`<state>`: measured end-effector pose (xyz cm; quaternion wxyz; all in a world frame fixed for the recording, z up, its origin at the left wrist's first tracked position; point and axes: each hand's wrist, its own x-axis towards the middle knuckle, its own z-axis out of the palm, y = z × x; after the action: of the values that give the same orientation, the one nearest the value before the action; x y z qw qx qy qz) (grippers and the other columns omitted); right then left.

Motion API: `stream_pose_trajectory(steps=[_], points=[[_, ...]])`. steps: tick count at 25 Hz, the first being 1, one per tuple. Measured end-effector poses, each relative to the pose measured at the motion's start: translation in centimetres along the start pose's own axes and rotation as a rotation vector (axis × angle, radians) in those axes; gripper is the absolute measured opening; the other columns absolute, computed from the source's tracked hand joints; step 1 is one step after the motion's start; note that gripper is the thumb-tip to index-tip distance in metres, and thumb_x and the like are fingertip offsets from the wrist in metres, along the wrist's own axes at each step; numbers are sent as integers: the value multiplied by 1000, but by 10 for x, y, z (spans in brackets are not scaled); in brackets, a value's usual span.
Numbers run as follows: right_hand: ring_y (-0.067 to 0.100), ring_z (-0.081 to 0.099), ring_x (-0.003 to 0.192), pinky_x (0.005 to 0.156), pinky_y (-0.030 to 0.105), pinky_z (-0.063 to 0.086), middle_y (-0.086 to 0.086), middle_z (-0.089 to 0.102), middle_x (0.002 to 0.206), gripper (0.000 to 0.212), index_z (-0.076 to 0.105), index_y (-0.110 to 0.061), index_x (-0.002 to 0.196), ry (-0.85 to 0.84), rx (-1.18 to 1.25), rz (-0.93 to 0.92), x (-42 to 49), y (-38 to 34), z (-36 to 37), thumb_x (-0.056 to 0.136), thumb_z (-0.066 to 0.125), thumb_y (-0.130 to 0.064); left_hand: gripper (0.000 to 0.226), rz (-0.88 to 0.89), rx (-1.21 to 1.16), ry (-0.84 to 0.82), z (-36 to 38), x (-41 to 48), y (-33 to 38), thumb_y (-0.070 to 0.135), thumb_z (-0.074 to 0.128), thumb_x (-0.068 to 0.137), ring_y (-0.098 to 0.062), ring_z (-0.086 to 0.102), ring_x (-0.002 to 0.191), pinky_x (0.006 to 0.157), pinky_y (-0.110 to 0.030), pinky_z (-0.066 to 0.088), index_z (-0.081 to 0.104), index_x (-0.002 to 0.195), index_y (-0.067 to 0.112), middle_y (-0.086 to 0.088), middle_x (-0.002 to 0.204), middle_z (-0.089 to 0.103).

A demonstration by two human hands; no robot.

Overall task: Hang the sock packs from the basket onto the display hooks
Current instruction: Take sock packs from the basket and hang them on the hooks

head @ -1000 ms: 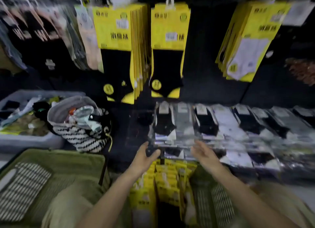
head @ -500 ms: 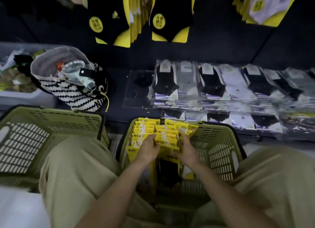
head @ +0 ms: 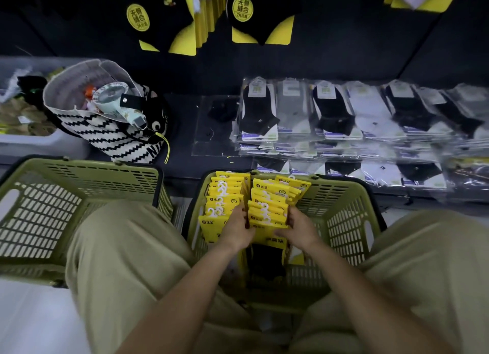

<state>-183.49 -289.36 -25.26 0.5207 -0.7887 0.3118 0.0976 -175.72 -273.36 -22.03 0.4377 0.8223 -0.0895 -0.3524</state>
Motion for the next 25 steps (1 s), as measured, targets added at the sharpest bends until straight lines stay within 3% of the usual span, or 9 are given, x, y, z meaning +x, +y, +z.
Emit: stream_pose_trajectory(steps=[2,3,7,10,14,17,19,22,25], points=[[22,56,118,103,47,43,6,61,125,75,45,-15,132,-109,65,43,-8,17,-12,67,78,2,88,-11,37,-61,10,-3,-5,8,70,79,-21,44,129,107,-37,38,15,147,17,1,130,51],[22,54,119,104,47,42,6,59,127,78,42,-16,134,-152,82,61,-12,22,-15,67,77,5,98,8,47,-106,14,-4,-7,10,73,77,-19,38,132,111,-40,33,7,149,19,0,137,46],[22,44,129,109,47,36,3,50,138,89,32,-21,140,-267,46,106,-19,35,-17,67,78,-1,96,27,52,-257,20,-7,-17,3,75,74,-10,37,128,100,-24,33,14,146,21,5,132,45],[20,46,128,105,41,40,0,51,136,92,30,-25,140,-315,-77,94,-28,43,-11,66,81,-7,92,-29,85,-261,25,-12,-28,2,74,74,-13,40,127,104,-28,34,18,145,19,2,132,48],[21,48,124,103,41,40,-1,53,134,85,32,-27,140,-229,-146,57,-37,48,-1,70,80,-20,88,-67,107,-262,34,-13,-35,3,69,79,-20,38,132,101,-25,30,15,147,20,-4,140,46],[20,48,124,103,39,39,0,53,134,77,36,-25,137,-251,-135,43,-38,51,-1,73,78,-23,82,-35,172,-262,37,-13,-42,5,66,82,-22,35,135,113,-38,28,17,146,19,-5,143,43],[19,47,123,103,38,38,1,52,133,71,38,-22,135,-301,-112,33,-43,49,1,75,77,-22,78,-33,233,-288,39,-17,-45,7,65,84,-24,34,135,113,-43,28,19,145,18,-5,144,41],[16,51,118,97,31,40,0,56,126,58,47,-19,129,-240,6,2,-43,36,-5,78,74,-18,71,2,154,-247,34,-17,-34,13,64,86,-23,35,135,110,-36,28,24,144,16,-5,144,41],[15,56,109,93,32,45,-3,59,113,64,42,-13,129,-44,163,-30,-37,10,-26,76,76,-21,68,86,42,-176,19,-12,-7,24,66,86,-18,41,127,101,-27,33,29,142,12,-5,141,44]])
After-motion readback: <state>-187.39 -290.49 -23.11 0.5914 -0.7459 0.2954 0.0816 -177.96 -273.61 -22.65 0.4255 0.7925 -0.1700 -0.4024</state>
